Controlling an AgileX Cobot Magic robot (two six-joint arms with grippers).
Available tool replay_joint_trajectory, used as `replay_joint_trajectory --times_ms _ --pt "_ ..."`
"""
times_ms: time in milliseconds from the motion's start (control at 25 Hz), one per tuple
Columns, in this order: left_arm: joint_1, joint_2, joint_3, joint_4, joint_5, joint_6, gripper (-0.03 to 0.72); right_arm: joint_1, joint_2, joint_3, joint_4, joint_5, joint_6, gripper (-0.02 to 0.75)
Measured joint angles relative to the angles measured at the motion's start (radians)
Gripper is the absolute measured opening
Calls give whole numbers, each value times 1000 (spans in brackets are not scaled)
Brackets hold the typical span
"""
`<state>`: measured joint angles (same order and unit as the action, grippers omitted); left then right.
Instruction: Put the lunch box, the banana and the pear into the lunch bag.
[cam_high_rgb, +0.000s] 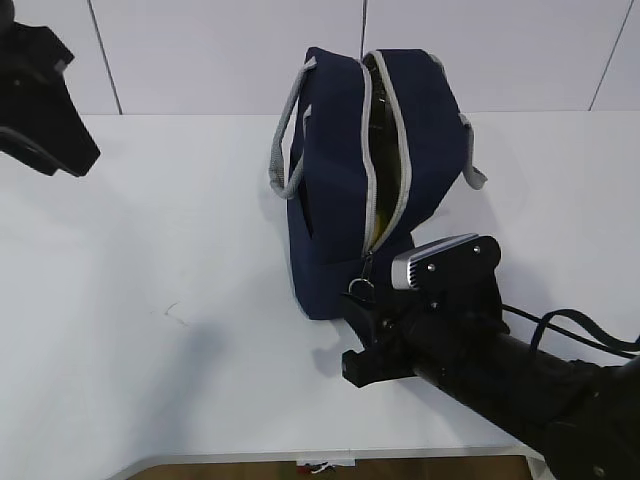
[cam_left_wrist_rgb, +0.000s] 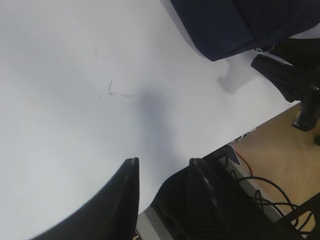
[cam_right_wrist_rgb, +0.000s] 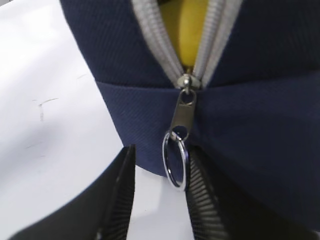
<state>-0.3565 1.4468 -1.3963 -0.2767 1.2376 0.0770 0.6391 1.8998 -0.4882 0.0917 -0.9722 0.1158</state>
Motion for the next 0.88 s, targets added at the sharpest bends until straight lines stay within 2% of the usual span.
replay_joint_trajectory --times_ms 280,560,880 --pt "0 0 0 -12 0 0 253 0 0 0 8 0 0 275" --pt "0 0 0 -15 0 0 253 0 0 0 8 0 0 216" --pt "0 0 0 -15 0 0 253 0 0 0 8 0 0 213"
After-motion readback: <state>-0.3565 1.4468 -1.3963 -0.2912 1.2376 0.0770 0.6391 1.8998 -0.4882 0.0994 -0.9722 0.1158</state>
